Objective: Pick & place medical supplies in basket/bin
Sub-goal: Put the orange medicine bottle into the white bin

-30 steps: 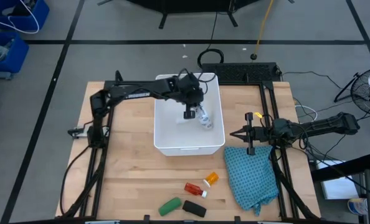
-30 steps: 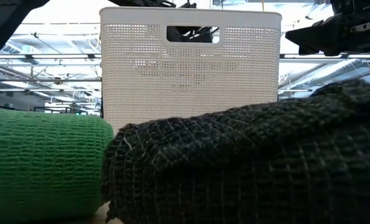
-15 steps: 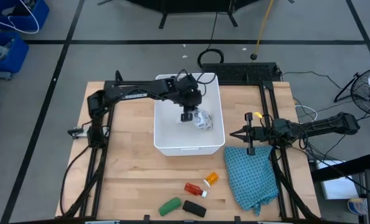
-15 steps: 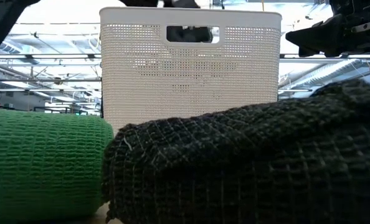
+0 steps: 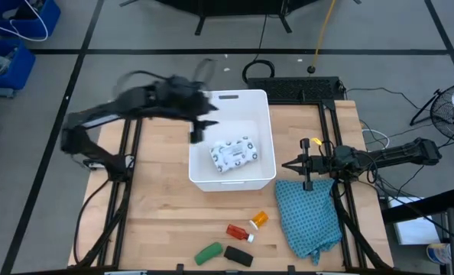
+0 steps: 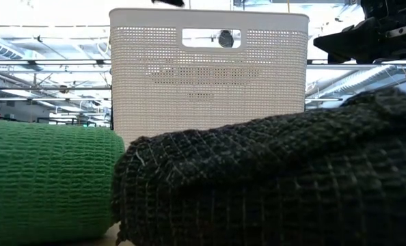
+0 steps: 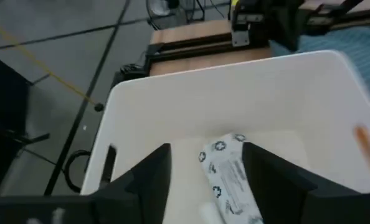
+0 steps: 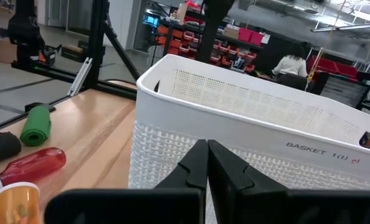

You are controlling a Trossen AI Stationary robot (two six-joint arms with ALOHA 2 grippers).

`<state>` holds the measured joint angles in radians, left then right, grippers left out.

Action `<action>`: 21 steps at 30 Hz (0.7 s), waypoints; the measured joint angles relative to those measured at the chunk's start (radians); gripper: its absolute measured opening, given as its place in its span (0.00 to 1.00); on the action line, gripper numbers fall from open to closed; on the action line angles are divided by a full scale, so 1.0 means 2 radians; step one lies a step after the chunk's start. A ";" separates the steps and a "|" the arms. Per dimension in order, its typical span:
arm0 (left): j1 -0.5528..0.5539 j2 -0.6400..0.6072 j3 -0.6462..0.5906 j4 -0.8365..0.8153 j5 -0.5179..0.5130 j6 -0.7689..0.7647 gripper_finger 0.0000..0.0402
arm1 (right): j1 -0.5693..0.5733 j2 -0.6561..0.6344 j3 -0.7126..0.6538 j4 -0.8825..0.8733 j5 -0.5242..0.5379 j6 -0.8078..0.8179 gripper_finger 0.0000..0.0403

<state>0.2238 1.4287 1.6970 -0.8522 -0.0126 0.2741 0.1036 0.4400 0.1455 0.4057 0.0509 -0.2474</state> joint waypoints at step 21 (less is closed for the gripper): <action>-0.139 -0.392 -0.523 0.309 0.024 0.002 0.01 | 0.001 0.000 0.000 0.002 -0.002 0.015 0.00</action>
<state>-0.0542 0.6454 0.6514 -0.2334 0.0344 0.2779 0.1047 0.4397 0.1455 0.4103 0.0479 -0.2167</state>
